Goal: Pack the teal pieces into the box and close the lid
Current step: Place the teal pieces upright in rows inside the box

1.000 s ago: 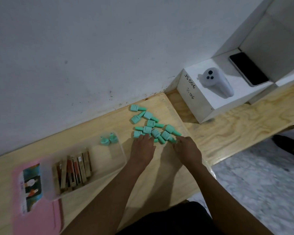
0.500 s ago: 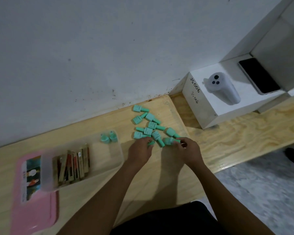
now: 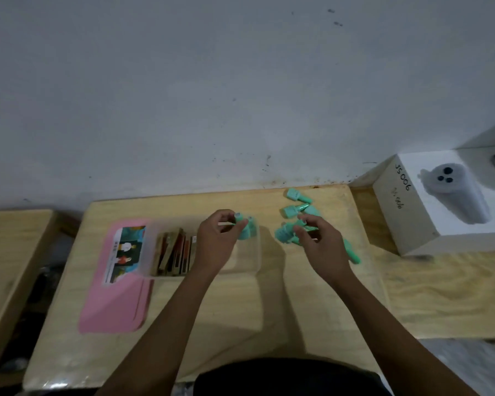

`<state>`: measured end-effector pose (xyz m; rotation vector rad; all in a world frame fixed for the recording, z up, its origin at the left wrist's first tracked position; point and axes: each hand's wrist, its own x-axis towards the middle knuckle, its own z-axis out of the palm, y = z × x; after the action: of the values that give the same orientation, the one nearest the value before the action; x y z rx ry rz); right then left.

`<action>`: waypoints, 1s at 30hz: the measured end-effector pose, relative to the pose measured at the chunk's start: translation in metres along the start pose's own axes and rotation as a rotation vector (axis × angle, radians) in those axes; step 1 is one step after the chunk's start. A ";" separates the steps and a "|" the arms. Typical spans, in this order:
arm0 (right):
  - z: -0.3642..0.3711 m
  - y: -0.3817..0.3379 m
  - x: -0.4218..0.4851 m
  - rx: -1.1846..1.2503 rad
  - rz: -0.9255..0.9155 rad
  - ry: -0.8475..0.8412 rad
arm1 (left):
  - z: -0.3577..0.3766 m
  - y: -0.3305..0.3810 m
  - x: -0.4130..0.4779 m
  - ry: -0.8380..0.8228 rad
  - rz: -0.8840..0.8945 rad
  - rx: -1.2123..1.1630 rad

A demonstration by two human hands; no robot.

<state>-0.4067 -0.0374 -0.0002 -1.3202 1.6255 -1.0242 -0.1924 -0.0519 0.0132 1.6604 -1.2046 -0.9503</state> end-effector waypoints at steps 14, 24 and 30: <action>0.084 -0.002 0.042 -0.862 -0.477 -0.316 | -0.011 -0.037 0.015 0.058 -0.017 0.138; 0.101 0.004 0.037 -0.940 -0.426 -0.110 | 0.011 -0.058 0.022 0.012 -0.030 0.244; 0.100 0.008 0.035 -0.889 -0.390 -0.102 | 0.020 -0.062 0.023 0.009 0.002 0.260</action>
<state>-0.3216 -0.0819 -0.0469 -2.2944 1.8573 -0.3917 -0.1851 -0.0674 -0.0535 1.8621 -1.3690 -0.8101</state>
